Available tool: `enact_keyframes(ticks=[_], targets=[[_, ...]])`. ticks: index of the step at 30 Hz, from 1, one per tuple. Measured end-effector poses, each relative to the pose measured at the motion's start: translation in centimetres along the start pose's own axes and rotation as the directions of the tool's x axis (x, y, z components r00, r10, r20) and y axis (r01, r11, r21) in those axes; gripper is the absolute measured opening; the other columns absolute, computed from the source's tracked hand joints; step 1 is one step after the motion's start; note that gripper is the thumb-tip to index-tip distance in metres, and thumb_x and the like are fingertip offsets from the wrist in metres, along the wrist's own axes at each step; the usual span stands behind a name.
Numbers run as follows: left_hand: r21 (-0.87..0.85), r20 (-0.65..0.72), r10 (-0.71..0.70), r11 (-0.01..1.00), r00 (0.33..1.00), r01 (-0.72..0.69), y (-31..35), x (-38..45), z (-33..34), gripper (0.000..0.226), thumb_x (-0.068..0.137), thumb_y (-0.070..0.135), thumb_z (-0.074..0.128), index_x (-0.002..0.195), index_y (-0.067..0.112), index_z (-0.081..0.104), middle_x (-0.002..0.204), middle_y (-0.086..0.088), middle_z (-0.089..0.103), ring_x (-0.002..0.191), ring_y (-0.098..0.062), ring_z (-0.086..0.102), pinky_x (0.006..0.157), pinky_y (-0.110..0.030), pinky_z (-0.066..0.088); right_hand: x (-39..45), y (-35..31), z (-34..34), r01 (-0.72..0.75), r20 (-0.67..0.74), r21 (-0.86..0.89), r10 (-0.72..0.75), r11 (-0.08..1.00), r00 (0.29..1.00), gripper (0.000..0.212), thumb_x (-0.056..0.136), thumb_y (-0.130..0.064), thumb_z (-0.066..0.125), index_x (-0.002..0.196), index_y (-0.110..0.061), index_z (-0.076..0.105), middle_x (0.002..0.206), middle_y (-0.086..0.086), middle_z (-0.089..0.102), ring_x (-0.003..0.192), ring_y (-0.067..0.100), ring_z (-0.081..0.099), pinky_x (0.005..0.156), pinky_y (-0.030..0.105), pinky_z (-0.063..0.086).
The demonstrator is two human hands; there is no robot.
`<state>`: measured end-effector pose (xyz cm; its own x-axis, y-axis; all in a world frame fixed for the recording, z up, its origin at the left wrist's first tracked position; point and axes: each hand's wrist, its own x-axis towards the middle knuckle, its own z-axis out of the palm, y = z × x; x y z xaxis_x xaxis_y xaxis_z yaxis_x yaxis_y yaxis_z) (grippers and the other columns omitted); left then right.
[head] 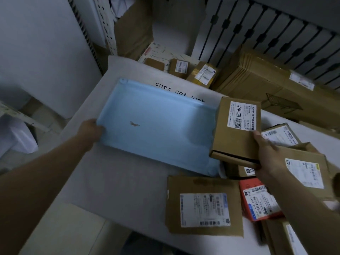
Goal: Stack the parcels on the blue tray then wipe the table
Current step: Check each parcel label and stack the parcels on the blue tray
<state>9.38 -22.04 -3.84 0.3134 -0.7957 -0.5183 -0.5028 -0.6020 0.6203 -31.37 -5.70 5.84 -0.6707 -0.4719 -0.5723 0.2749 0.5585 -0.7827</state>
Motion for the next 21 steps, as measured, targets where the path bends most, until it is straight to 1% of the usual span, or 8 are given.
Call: enact_keyframes(ticks=[2, 5, 7, 9, 12, 16, 19, 21], targets=[[0.017, -0.176, -0.065, 0.997, 0.982, 0.069, 0.3, -0.2, 1.3, 0.068, 0.087, 0.02, 0.071, 0.147, 0.007, 0.04, 0.144, -0.025, 0.044, 0.13, -0.043, 0.043, 0.108, -0.046, 0.039, -0.3, 0.2, 0.2, 0.005, 0.006, 0.004, -0.005, 1.0, 1.0, 0.021, 0.09, -0.048, 0.066, 0.098, -0.029, 0.062, 0.112, 0.005, 0.071, 0.104, 0.025, 0.068, 0.089, 0.044, 0.054], [-0.15, -0.38, -0.212, 0.975, 0.9, 0.166, 0.8, -5.4, 3.8, 0.083, 0.084, 0.038, 0.074, 0.149, 0.01, 0.03, 0.151, -0.019, 0.03, 0.139, -0.038, 0.029, 0.112, -0.047, 0.028, -0.8, 0.5, 0.6, 0.003, 0.024, 0.028, -0.004, 1.0, 1.0, 0.013, 0.094, -0.041, 0.064, 0.089, -0.03, 0.059, 0.098, -0.001, 0.069, 0.099, 0.024, 0.067, 0.096, 0.048, 0.052], [-0.207, -0.245, -0.206, 0.966, 0.947, 0.157, -0.1, -10.9, 6.1, 0.087, 0.084, 0.042, 0.073, 0.149, 0.004, 0.029, 0.151, -0.02, 0.03, 0.141, -0.036, 0.028, 0.113, -0.045, 0.025, -1.4, 0.8, 0.8, 0.011, 0.038, 0.038, -0.012, 0.999, 0.999, 0.012, 0.095, -0.039, 0.062, 0.088, -0.03, 0.058, 0.097, -0.001, 0.069, 0.093, 0.022, 0.068, 0.094, 0.048, 0.053], [-0.221, 0.014, -0.176, 0.959, 0.984, 0.175, -2.1, -16.5, 7.9, 0.092, 0.082, 0.046, 0.073, 0.151, 0.006, 0.028, 0.152, -0.017, 0.031, 0.138, -0.035, 0.034, 0.111, -0.045, 0.031, -1.9, 1.4, 0.4, -0.009, 0.051, 0.043, 0.007, 0.999, 0.999, 0.016, 0.094, -0.042, 0.063, 0.095, -0.027, 0.062, 0.103, 0.005, 0.071, 0.093, 0.024, 0.07, 0.092, 0.048, 0.054], [-0.224, 0.384, -0.163, 0.938, 0.909, 0.263, -4.2, -21.1, 9.2, 0.092, 0.082, 0.048, 0.072, 0.154, 0.017, 0.024, 0.154, -0.006, 0.03, 0.13, -0.024, 0.043, 0.102, -0.04, 0.04, -2.6, 2.6, -0.6, -0.086, 0.078, 0.043, 0.082, 0.995, 0.994, 0.043, 0.088, -0.051, 0.067, 0.115, -0.018, 0.063, 0.11, 0.01, 0.073, 0.099, 0.029, 0.072, 0.091, 0.048, 0.056], [-0.154, 0.581, -0.113, 0.957, 0.806, 0.245, -4.2, -21.5, 9.7, 0.093, 0.077, 0.062, 0.067, 0.152, 0.022, 0.029, 0.152, -0.002, 0.039, 0.13, -0.022, 0.046, 0.108, -0.045, 0.042, -4.0, 4.6, -1.7, -0.108, 0.05, 0.042, 0.106, 0.993, 0.993, 0.043, 0.091, -0.047, 0.067, 0.119, -0.015, 0.066, 0.105, 0.006, 0.074, 0.096, 0.026, 0.071, 0.077, 0.038, 0.056], [-0.113, 0.716, -0.071, 0.97, 0.694, 0.217, -4.1, -22.7, 10.3, 0.084, 0.078, 0.053, 0.072, 0.147, 0.023, 0.035, 0.13, 0.005, 0.057, 0.109, -0.011, 0.061, 0.084, -0.028, 0.053, -5.3, 5.9, -2.0, -0.146, 0.025, 0.056, 0.145, 0.988, 0.989, 0.033, 0.088, -0.047, 0.069, 0.106, -0.019, 0.068, 0.107, 0.007, 0.074, 0.097, 0.03, 0.071, 0.086, 0.051, 0.058], [-0.16, 0.717, -0.055, 0.957, 0.695, 0.242, -4.2, -23.6, 11.0, 0.079, 0.082, 0.044, 0.073, 0.147, 0.024, 0.034, 0.119, 0.009, 0.06, 0.102, -0.009, 0.065, 0.074, -0.023, 0.056, -5.8, 6.5, -2.2, -0.153, 0.037, 0.051, 0.151, 0.987, 0.988, 0.027, 0.089, -0.048, 0.068, 0.096, -0.021, 0.068, 0.106, 0.007, 0.074, 0.097, 0.03, 0.071, 0.09, 0.054, 0.056]])
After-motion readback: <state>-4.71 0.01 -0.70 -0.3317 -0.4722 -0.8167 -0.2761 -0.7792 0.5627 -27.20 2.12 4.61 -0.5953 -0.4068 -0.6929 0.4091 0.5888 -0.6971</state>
